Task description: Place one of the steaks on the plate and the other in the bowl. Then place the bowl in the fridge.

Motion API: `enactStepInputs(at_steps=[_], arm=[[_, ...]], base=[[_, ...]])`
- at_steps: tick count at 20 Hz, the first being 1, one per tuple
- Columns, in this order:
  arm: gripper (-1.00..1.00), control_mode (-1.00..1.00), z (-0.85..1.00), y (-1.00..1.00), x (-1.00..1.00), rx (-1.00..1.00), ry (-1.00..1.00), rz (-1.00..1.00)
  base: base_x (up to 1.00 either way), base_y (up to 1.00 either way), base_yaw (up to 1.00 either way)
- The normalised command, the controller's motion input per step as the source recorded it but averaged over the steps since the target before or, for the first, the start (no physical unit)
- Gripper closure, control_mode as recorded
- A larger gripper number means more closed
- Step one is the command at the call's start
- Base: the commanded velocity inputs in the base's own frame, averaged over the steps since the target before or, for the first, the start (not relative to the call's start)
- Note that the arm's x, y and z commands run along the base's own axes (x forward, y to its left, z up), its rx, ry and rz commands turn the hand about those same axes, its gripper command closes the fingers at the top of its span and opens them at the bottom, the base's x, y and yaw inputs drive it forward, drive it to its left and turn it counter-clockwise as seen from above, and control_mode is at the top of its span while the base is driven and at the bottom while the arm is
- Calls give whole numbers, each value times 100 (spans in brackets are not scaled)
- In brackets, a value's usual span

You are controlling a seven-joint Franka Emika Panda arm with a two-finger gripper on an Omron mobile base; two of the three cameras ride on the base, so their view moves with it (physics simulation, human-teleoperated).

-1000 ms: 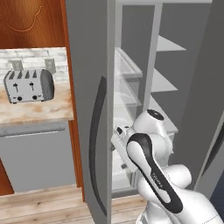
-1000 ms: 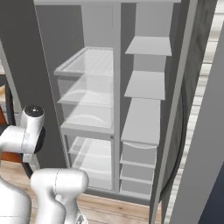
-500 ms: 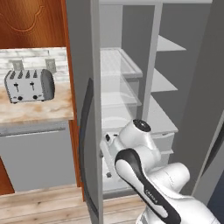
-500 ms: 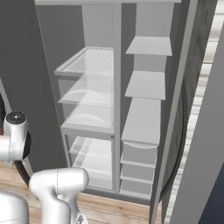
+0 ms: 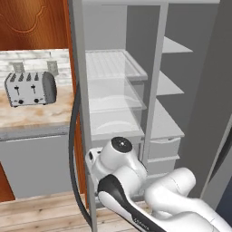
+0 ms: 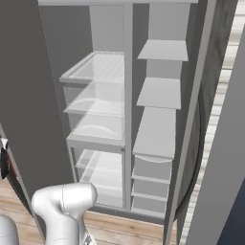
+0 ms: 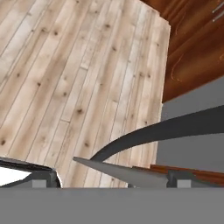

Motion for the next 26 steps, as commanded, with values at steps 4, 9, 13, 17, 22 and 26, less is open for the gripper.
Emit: enactStepInputs(at_steps=[4, 9, 13, 17, 22, 26], arm=[[-100, -100, 39, -16, -10, -15, 0, -7], [-100, -100, 39, -67, -63, -11, -1, -7], [-100, -100, 44, -84, -21, -14, -4, 0], [-100, -100, 49, -79, 36, -15, -2, 4], [-100, -100, 65, -64, 83, -16, 0, 2], [-100, -100, 30, -50, 91, -12, 1, 35]], base=[[0, 0, 0], [0, 0, 0], [0, 0, 0], [0, 0, 0], [0, 0, 0], [0, 0, 0]])
